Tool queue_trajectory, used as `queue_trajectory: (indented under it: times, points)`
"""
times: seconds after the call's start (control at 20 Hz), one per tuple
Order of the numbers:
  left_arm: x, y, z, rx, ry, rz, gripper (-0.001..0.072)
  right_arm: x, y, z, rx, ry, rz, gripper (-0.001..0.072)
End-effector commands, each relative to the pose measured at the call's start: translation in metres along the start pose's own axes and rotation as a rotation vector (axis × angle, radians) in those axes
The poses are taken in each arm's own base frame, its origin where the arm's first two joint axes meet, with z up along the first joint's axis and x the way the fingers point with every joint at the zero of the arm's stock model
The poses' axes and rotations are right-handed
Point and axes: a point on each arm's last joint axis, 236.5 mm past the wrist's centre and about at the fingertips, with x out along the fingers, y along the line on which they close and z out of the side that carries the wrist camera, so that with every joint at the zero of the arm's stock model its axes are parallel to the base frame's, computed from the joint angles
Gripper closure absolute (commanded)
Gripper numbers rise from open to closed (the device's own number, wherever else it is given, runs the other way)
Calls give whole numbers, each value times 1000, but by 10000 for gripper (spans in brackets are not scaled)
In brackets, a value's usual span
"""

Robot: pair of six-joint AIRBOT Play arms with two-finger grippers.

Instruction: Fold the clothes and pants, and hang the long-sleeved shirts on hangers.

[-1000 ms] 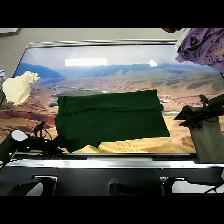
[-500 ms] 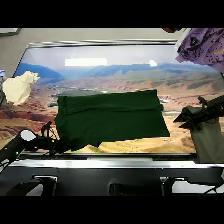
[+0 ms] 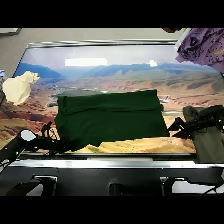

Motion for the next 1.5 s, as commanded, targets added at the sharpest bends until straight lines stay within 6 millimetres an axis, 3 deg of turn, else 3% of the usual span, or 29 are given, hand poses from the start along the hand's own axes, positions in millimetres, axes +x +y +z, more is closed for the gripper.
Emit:
queue_trajectory:
  times: [0.0,0.15,0.2,0.35,0.45,0.6,0.8,0.9,1.05,1.2,1.3,1.45]
  points:
    - [0,0,-1,1,2,0,683,11,5,1,17,-17,45,239]
    - [0,0,-1,1,2,-1,683,22,3,-12,35,20,61,243]
    - [0,0,-1,1,2,0,683,26,1,-17,39,35,63,298]
    - [-2,-2,1,6,-4,-3,684,29,5,-11,21,0,84,680]
    - [-14,-10,7,27,-19,-13,685,17,9,2,6,-88,74,680]
    - [-56,-12,17,81,-52,22,686,-13,20,6,2,-205,50,681]
    - [-117,-12,-2,128,-102,56,686,-51,32,-32,-23,-233,-5,682]
    - [-131,-15,-23,142,-118,52,686,-67,35,-58,-49,-235,-45,682]
    - [-141,-20,-37,150,-160,43,687,-92,47,-71,-80,-343,-58,682]
    - [-138,-28,-29,170,-159,7,687,-91,56,-66,-99,-358,-30,682]
    - [-132,-31,-13,186,-152,2,687,-72,65,-58,-172,-323,-62,682]
    - [-123,-38,21,207,-152,4,687,-45,71,-28,-204,-337,-149,682]
